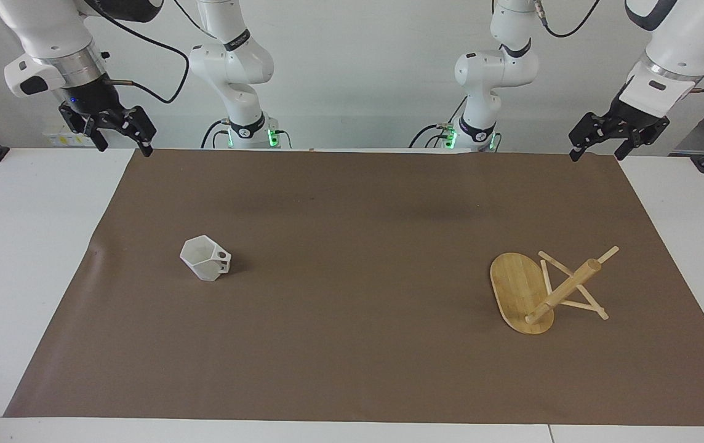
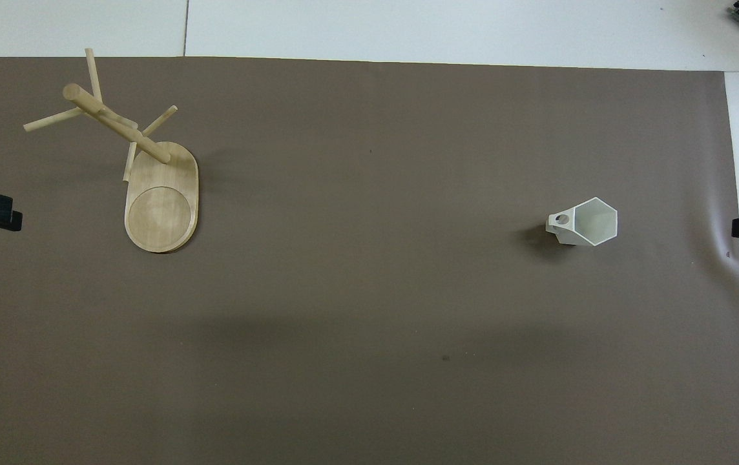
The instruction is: Hang cup on rack
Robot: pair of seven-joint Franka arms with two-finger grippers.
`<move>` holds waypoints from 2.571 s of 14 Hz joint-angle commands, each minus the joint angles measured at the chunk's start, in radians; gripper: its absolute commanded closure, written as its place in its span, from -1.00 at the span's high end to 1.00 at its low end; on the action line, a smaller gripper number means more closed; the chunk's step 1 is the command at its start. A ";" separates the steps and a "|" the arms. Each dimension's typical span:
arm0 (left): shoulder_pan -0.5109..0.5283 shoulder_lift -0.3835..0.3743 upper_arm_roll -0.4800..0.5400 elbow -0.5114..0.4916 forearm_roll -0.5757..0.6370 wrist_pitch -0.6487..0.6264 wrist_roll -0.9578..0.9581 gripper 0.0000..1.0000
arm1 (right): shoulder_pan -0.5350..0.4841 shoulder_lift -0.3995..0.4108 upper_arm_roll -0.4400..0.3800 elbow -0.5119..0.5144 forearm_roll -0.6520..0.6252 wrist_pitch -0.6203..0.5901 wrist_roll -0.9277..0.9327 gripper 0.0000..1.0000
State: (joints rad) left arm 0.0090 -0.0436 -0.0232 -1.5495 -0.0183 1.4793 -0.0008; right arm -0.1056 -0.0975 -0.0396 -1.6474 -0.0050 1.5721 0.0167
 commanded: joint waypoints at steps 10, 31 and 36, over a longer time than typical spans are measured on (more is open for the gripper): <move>-0.003 -0.021 -0.007 -0.018 0.009 0.029 -0.007 1.00 | 0.006 -0.042 -0.013 -0.069 0.016 0.057 -0.026 1.00; 0.003 -0.022 -0.006 -0.020 0.009 0.032 -0.010 1.00 | 0.007 -0.041 -0.011 -0.087 0.016 0.104 -0.026 1.00; 0.006 -0.021 -0.004 -0.020 0.009 0.041 -0.010 1.00 | 0.007 -0.028 -0.013 -0.089 0.007 0.117 -0.058 1.00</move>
State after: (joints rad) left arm 0.0094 -0.0449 -0.0238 -1.5495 -0.0183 1.4999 -0.0041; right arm -0.1048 -0.1110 -0.0403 -1.7067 -0.0050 1.6602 0.0060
